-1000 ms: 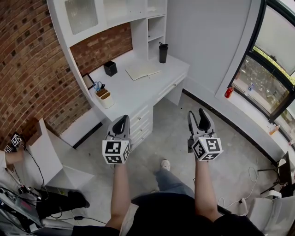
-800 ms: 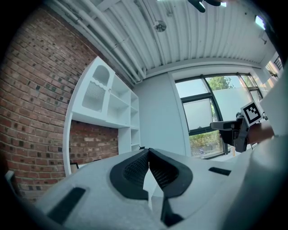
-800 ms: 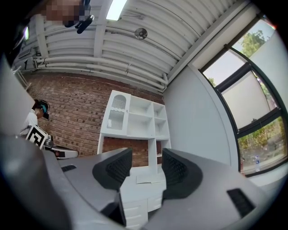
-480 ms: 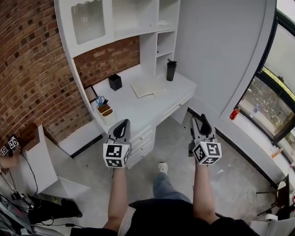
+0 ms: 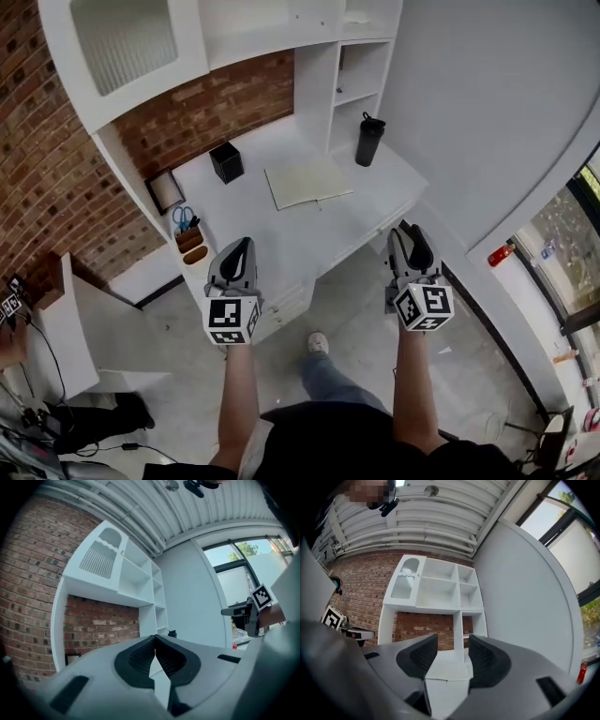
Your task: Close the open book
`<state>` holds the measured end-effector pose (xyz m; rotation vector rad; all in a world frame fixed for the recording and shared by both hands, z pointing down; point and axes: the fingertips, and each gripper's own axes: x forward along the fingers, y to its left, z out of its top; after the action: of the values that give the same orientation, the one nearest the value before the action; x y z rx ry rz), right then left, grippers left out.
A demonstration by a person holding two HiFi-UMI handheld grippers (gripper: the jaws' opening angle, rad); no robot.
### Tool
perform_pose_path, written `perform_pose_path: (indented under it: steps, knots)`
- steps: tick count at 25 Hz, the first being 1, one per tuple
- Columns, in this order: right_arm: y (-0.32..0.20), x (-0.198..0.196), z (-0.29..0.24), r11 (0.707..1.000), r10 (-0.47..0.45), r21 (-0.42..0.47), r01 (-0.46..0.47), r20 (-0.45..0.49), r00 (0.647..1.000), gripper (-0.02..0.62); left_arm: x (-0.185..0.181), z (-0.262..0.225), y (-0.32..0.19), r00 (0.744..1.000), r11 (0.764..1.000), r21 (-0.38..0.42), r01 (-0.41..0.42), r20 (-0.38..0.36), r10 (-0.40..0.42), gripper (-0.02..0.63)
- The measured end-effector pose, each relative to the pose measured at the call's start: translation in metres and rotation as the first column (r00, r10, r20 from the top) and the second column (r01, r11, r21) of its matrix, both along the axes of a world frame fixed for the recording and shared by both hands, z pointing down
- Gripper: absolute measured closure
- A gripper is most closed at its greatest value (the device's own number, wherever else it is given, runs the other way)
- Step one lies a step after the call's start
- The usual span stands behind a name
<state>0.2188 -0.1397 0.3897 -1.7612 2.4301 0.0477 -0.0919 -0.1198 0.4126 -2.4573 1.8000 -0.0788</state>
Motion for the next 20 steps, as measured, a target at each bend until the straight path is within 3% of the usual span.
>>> perform_pose_path:
  steps: [5,9,20]
  knots:
    - [-0.099,0.004,0.006,0.997,-0.061,-0.041,0.062,0.011,0.998,0.410,0.006,0.001,-0.077,0.998,0.998,-0.032,0.058,0.004,-0.058,0.597]
    - [-0.149,-0.001,0.014,0.991,-0.115,-0.061,0.116,0.022,0.993,0.410,0.006,0.002,-0.108,0.995,0.994,-0.039,0.103,0.010,-0.103,0.597]
    - [-0.203,-0.043,0.032,0.976,-0.186,-0.114,0.188,0.029,0.982,0.410,-0.005,0.015,-0.146,0.993,0.989,-0.084,0.120,0.007,-0.119,0.597]
